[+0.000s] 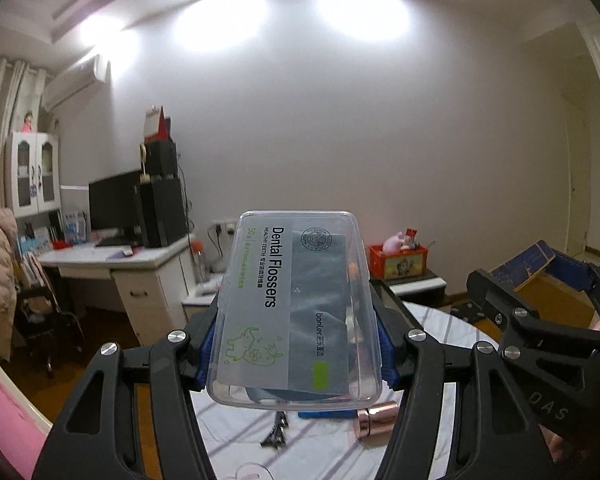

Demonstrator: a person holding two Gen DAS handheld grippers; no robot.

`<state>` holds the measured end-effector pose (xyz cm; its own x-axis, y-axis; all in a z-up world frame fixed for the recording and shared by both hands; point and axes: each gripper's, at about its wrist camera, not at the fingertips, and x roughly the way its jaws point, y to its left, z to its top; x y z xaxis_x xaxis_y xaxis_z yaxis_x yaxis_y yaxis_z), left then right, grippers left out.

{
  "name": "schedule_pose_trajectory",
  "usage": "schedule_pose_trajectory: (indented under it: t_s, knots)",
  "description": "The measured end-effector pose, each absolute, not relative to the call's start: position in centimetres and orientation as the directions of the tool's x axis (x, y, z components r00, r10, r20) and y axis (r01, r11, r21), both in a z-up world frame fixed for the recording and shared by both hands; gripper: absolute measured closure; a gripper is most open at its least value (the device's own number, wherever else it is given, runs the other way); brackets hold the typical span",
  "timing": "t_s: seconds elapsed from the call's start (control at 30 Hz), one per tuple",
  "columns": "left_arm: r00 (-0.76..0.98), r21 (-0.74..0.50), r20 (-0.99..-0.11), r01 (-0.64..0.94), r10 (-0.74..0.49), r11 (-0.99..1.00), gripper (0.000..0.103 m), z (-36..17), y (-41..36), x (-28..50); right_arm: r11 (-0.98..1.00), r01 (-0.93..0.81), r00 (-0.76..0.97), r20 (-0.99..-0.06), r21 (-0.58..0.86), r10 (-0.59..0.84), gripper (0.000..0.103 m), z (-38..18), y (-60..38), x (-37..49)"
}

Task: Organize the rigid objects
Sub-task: 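Carry the flosser box and blue-and-gold box over the pink box and release both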

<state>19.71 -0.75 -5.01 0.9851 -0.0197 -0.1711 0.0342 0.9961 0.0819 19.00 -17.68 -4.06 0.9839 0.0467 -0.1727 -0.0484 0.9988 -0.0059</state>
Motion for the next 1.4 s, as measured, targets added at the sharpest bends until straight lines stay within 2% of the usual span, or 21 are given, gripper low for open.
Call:
schedule_pose_trajectory:
  t_s: [0.43, 0.93, 1.07, 1.17, 1.4]
  knots:
    - [0.993, 0.103, -0.114, 0.03, -0.018, 0.994, 0.041, -3.7, -0.8, 19.7, 0.999, -0.049, 0.992, -0.12, -0.009, 0.047, 0.019, -2.1, -17.4, 18.6]
    - [0.992, 0.143, -0.126, 0.025, -0.007, 0.989, 0.041, -4.3, -1.9, 23.9, 0.999, -0.049, 0.99, -0.133, 0.001, 0.049, 0.019, -2.8, -16.9, 21.4]
    - [0.984, 0.135, -0.173, 0.064, -0.04, 0.989, 0.041, -5.1, -1.6, 27.3, 0.999, -0.05, 0.985, -0.166, 0.002, 0.05, 0.019, -3.2, -16.9, 24.6]
    - [0.968, 0.143, -0.243, 0.102, -0.065, 0.984, 0.041, -6.2, -1.8, 31.5, 0.999, -0.052, 0.977, -0.206, -0.002, 0.051, 0.019, -4.0, -17.0, 27.7]
    - [0.896, 0.131, -0.434, 0.17, -0.098, 0.977, 0.041, -10.7, -2.4, 40.9, 0.998, -0.057, 0.928, -0.37, -0.001, 0.053, 0.019, -8.6, -17.4, 36.9]
